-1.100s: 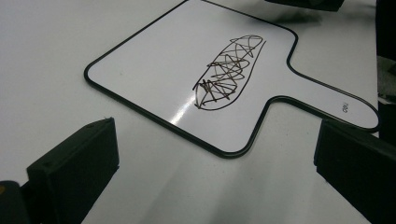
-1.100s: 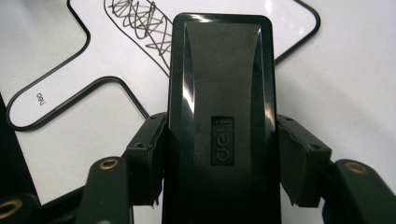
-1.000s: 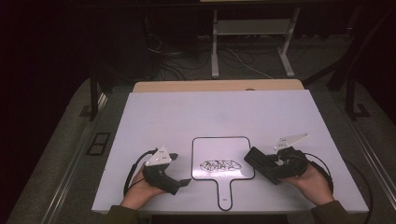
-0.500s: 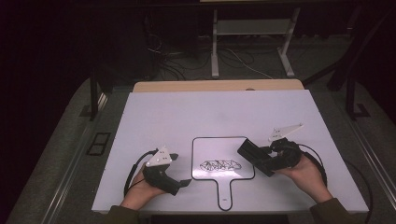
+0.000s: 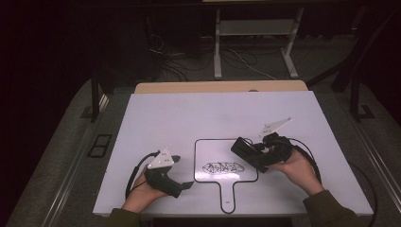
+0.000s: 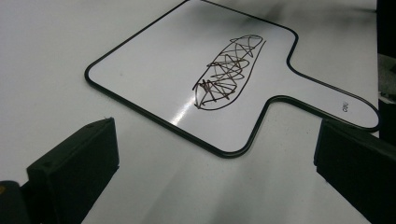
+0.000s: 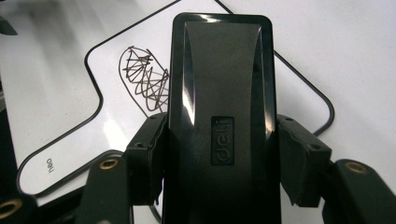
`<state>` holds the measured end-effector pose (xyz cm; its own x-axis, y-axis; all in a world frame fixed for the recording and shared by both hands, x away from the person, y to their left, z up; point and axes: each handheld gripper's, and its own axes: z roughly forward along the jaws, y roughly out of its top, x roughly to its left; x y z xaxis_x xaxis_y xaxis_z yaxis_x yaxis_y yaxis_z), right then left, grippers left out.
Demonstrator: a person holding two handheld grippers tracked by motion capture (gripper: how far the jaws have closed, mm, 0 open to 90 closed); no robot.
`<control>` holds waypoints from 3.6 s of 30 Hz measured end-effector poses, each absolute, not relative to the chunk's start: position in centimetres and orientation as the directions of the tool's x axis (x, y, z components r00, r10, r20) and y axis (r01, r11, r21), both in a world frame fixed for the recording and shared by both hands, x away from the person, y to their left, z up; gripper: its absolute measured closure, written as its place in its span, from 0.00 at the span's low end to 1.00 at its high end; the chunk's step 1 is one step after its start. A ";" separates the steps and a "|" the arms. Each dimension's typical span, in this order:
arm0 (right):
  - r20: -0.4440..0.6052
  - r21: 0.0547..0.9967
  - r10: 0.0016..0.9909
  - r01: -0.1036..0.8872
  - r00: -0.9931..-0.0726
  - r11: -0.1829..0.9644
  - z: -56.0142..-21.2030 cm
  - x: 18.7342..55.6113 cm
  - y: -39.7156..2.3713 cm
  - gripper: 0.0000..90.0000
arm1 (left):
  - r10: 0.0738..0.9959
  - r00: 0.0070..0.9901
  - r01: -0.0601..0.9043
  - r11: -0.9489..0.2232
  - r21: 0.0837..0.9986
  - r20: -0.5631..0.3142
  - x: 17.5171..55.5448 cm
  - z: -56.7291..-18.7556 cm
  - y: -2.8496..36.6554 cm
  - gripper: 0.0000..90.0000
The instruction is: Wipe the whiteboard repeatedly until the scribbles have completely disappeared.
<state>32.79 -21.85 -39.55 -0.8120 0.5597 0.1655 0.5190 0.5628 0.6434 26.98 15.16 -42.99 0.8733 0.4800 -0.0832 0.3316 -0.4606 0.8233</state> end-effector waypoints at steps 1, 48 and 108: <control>0.165 0.643 0.560 0.519 -0.812 0.563 -39.5 32.8 -21.9 0.43 | 0.479 0.874 0.329 -0.462 0.824 -0.080 27.0 -43.0 15.2 0.00; -0.051 0.508 0.502 0.410 -0.863 0.757 -42.4 35.0 -14.9 0.43 | 0.475 0.876 0.327 -0.458 0.827 -0.084 26.9 -43.0 15.2 0.00; -0.075 0.496 0.440 0.349 -0.895 0.795 -42.2 32.8 -13.2 0.43 | 0.471 0.879 0.322 -0.473 0.820 -0.074 26.9 -43.0 15.2 0.00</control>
